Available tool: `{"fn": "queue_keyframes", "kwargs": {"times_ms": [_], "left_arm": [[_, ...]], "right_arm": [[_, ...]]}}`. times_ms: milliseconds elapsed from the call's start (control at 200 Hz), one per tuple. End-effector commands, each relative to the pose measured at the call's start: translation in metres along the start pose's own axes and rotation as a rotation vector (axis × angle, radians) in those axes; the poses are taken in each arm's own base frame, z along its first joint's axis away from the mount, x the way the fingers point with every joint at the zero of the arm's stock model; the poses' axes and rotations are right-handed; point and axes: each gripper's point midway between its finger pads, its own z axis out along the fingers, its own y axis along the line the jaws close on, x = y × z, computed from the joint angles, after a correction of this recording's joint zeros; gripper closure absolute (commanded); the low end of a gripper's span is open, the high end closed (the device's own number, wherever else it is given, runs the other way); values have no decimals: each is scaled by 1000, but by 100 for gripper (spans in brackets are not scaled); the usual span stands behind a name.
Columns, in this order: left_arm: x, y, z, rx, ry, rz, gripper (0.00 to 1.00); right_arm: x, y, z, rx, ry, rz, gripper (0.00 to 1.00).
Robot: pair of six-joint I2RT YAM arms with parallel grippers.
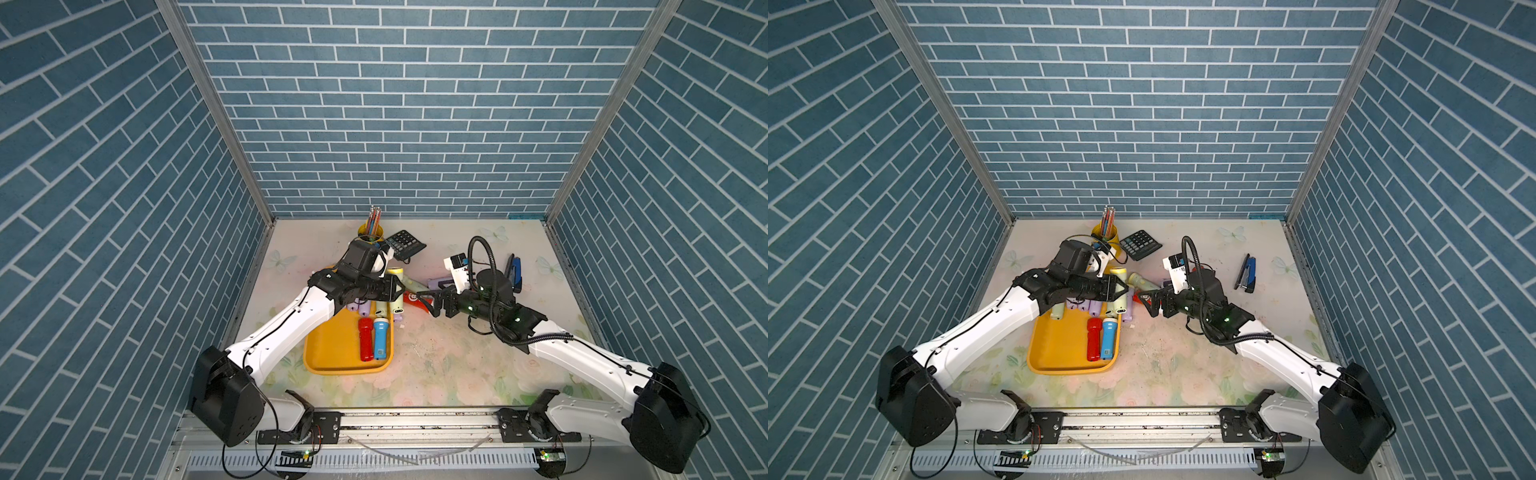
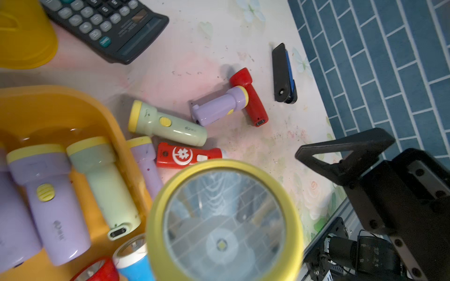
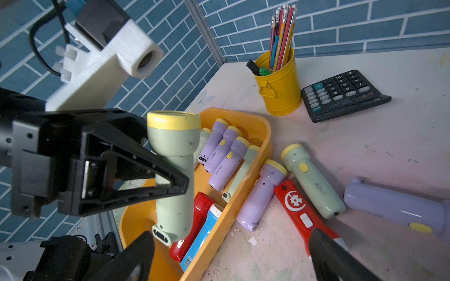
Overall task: Put the flashlights into the storage boxes
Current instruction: Pick up the flashlight from the center of the board, then place the flashlight at the storage box.
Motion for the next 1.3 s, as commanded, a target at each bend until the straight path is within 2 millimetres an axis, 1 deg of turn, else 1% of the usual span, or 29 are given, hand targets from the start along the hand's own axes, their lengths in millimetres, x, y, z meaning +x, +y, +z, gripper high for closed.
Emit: {"fn": "queue_keyframes", "kwargs": {"times_ms": [0,100,180,395,560,720,830,995,1295], "left_arm": [[7,11,-23,-43,32,-6,69],[19,30,-31,-84,78,-48,69],[31,43,-36,-117,118,-74,69],[65,68,-45,-180,206,-130,69],[86,91,-52,-236,246,-182,69],[105,107,-55,-283,289,-216,68],[116,115,-51,-297,305,-245,67],[119,124,-40,-301,294,-260,65],[133,140,-11,-300,347,-280,64]], "right_arm": [[-10,7,-4,-27,-19,1,1],[-8,12,0,-60,7,17,1],[-5,12,3,-67,22,28,1],[-8,15,11,-91,27,51,1],[-3,15,18,-107,57,75,1],[0,18,22,-121,94,70,1],[3,18,25,-123,121,69,1],[6,17,24,-122,122,76,1],[9,14,21,-106,124,71,1]]}}
